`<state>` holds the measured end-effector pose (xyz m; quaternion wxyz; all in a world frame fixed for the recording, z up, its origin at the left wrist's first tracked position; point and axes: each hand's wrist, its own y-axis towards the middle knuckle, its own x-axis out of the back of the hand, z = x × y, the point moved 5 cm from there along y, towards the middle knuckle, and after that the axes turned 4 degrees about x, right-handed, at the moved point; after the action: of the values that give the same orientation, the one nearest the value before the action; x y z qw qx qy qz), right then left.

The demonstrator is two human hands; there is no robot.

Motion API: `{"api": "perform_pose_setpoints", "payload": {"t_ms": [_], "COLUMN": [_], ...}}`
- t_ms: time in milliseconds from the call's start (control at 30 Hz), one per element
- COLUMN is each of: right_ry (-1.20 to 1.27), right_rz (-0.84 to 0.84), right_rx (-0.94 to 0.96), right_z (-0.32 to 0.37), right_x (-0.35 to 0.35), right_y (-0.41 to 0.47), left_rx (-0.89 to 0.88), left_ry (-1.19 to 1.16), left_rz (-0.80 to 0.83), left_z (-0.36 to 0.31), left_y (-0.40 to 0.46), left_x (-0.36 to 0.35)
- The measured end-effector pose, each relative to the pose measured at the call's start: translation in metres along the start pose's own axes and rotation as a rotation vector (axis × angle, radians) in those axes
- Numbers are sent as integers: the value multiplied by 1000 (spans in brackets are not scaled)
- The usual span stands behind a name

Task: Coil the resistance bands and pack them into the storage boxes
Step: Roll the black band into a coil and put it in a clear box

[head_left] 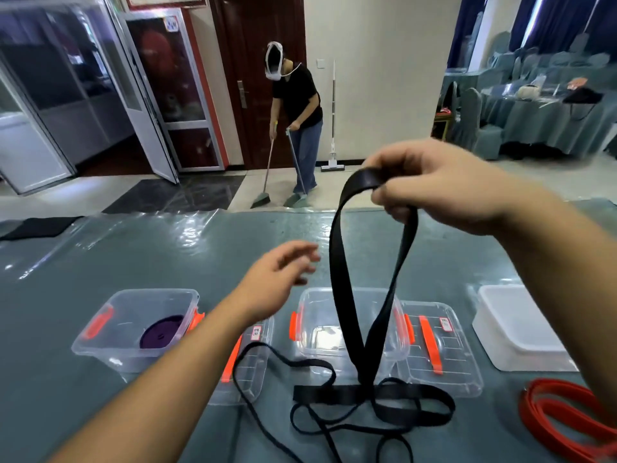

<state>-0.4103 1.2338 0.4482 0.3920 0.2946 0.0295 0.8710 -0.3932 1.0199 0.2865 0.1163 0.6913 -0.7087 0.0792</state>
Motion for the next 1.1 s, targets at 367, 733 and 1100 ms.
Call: {"api": "perform_pose_setpoints", "payload": {"t_ms": [367,733,1100], "right_ry": [-186,293,465], "right_rz": [5,-275,-369], "right_rx": [26,49,-70], "right_z": [2,-8,-20], "right_x": [0,12,-1], "right_y": [-7,-20,-23], "left_rx": [-335,-323,-467], "left_ry": [283,43,299], "left_rz": [-17,24,-19], "left_z": [-166,-193,-196], "left_y": [-13,-14,-4], "left_x": [9,2,-10]}}
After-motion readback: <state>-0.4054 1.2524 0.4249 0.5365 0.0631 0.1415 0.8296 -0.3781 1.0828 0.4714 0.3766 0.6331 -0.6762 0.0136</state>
